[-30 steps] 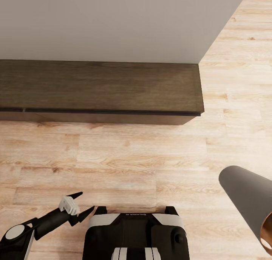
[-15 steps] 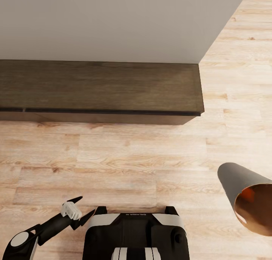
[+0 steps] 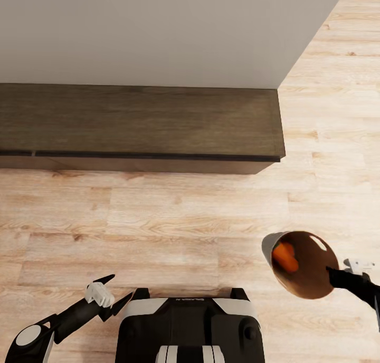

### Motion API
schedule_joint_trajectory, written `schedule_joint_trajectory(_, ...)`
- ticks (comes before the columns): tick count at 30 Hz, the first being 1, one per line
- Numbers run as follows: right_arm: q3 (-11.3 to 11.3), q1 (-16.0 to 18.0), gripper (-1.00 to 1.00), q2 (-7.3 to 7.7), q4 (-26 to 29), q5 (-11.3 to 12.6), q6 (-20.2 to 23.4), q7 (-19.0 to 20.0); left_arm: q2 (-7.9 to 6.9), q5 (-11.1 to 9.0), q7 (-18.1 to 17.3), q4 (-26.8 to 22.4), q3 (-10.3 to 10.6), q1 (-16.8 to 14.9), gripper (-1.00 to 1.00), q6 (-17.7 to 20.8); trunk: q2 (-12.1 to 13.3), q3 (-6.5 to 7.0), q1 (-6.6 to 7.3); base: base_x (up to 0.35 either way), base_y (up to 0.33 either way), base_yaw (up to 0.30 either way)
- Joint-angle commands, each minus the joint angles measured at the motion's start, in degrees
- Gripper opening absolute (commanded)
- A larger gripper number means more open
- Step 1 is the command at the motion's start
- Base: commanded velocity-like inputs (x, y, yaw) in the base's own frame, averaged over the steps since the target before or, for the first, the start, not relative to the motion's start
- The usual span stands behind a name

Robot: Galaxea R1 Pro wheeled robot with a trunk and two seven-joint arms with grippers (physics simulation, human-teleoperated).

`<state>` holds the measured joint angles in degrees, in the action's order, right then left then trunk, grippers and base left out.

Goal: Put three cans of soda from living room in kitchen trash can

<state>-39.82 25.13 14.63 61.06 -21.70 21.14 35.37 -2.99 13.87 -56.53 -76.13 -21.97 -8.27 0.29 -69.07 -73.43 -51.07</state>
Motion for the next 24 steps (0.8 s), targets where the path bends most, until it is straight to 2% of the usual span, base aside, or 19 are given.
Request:
schedule_joint_trajectory(1, 1.51, 0.64, -1.00, 0.08, -0.02, 1.60, 2.81, 2.40, 0.00, 0.00, 0.01, 0.03, -0.01, 0.01, 1.00, 0.00, 0.00, 0.00, 0.01, 0.000, 0.000, 0.000)
schedule_joint_trajectory(3, 3.57, 1.63, -1.00, 0.20, -0.03, 2.47, 6.98, 5.16, 0.00, -0.01, -0.01, 0.06, -0.01, 0.01, 1.00, -0.01, 0.00, 0.00, 0.01, 0.000, 0.000, 0.000)
schedule_joint_trajectory(4, 5.29, 2.30, -1.00, 0.25, -0.06, 3.04, 10.47, 7.87, 0.00, -0.03, -0.01, 0.12, -0.01, 0.01, 1.00, -0.02, 0.00, 0.00, 0.01, 0.000, 0.000, 0.000)
schedule_joint_trajectory(7, 7.83, 3.09, -1.00, 0.14, -0.06, 3.52, 13.91, 11.12, 0.00, -0.02, -0.01, 0.27, -0.01, 0.01, 1.00, -0.03, 0.00, 0.00, 0.01, 0.000, 0.000, 0.000)
schedule_joint_trajectory(8, 9.66, 3.68, -1.00, 0.04, -0.06, 3.74, 15.23, 12.47, 0.00, -0.01, -0.01, 0.34, -0.01, 0.01, 1.00, -0.03, 0.00, 0.00, 0.01, 0.000, 0.000, 0.000)
schedule_joint_trajectory(11, 12.77, 5.27, -1.00, -0.20, -0.33, 4.00, 16.88, 14.27, 0.00, -0.04, -0.05, 0.42, -0.01, 0.01, 1.00, -0.03, 0.00, 0.00, 0.01, 0.000, 0.000, 0.000)
schedule_joint_trajectory(16, 18.30, 6.31, -1.00, -0.37, -0.88, 4.00, 17.73, 14.45, 0.04, -0.01, 0.12, 0.00, -0.02, -0.04, 1.00, 1.15, 0.00, 0.00, 0.01, 0.000, 0.000, 0.000)
schedule_joint_trajectory(17, 19.65, 6.41, -1.00, -0.38, -0.94, 3.92, 17.82, 13.94, 0.06, -0.06, 0.24, -0.37, -0.05, -0.12, 1.00, 2.74, 0.00, 0.00, 0.01, 0.000, 0.000, 0.000)
schedule_joint_trajectory(19, 20.55, 6.48, -1.00, -0.40, -0.95, 3.87, 17.87, 13.25, 0.07, -0.13, 0.32, -1.30, -0.07, -0.40, 1.00, 5.45, 0.00, 0.00, 0.01, 0.000, 0.000, 0.000)
schedule_joint_trajectory(21, 21.61, 6.54, -1.00, -0.55, -0.95, 3.75, 17.88, 12.23, 0.08, -0.12, 0.55, -2.95, -0.08, -1.84, 1.00, 10.63, 0.00, 0.00, 0.01, 0.000, 0.000, 0.000)
schedule_joint_trajectory(23, 22.65, 6.55, -1.00, -1.28, -0.89, 3.51, 17.85, 11.74, 0.08, 0.20, 1.97, -2.62, -0.05, -3.12, 1.00, 12.36, 0.00, 0.00, 0.01, 0.000, 0.000, 0.000)
schedule_joint_trajectory(24, 23.62, 6.54, -1.00, -1.81, -0.82, 3.38, 17.83, 11.01, 0.07, 0.19, 4.54, -1.53, -0.01, -3.62, 1.00, 12.47, 0.00, 0.00, 0.01, 0.000, 0.000, 0.000)
